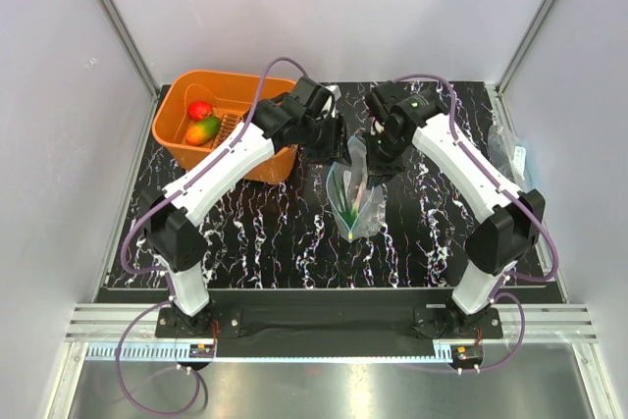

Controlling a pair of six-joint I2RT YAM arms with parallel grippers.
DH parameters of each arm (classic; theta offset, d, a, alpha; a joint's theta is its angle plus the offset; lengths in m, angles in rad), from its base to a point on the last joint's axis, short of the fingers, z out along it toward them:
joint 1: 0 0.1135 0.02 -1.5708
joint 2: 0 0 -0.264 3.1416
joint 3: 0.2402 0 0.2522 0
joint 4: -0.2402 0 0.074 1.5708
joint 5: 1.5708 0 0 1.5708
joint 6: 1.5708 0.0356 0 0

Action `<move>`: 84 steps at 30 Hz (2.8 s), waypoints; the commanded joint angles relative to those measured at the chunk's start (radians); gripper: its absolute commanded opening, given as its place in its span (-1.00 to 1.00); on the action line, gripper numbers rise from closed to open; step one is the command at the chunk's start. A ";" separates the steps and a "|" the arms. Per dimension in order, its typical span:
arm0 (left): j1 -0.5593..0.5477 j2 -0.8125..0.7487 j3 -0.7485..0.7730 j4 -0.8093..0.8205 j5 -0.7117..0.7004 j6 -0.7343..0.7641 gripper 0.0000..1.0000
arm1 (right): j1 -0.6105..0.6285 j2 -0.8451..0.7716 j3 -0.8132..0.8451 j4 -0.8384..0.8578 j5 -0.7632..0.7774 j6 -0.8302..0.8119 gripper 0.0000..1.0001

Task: Place the food in the zip-top bag and seal the zipper
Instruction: Adjust the zipper food storage bag at the center of the board.

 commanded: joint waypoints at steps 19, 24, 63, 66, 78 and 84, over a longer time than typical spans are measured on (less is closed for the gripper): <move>-0.007 -0.315 -0.404 0.215 -0.037 -0.059 0.35 | -0.008 -0.020 0.065 0.050 -0.084 0.053 -1.00; -0.015 -0.261 -0.393 0.257 -0.031 -0.061 0.14 | -0.007 -0.025 0.065 0.053 -0.087 0.050 -1.00; 0.065 -0.096 -0.158 0.259 0.195 -0.186 -1.00 | 0.010 -0.141 -0.007 0.222 0.045 0.013 -0.06; 0.068 -0.093 -0.154 0.255 0.192 -0.182 -1.00 | 0.010 -0.144 -0.006 0.237 0.025 0.012 -0.07; 0.078 -0.085 -0.166 0.274 0.190 -0.206 -1.00 | 0.009 -0.183 -0.053 0.300 -0.064 0.009 -0.07; 0.080 -0.083 -0.158 0.276 0.179 -0.208 -1.00 | 0.010 -0.194 -0.075 0.316 -0.075 0.000 -0.07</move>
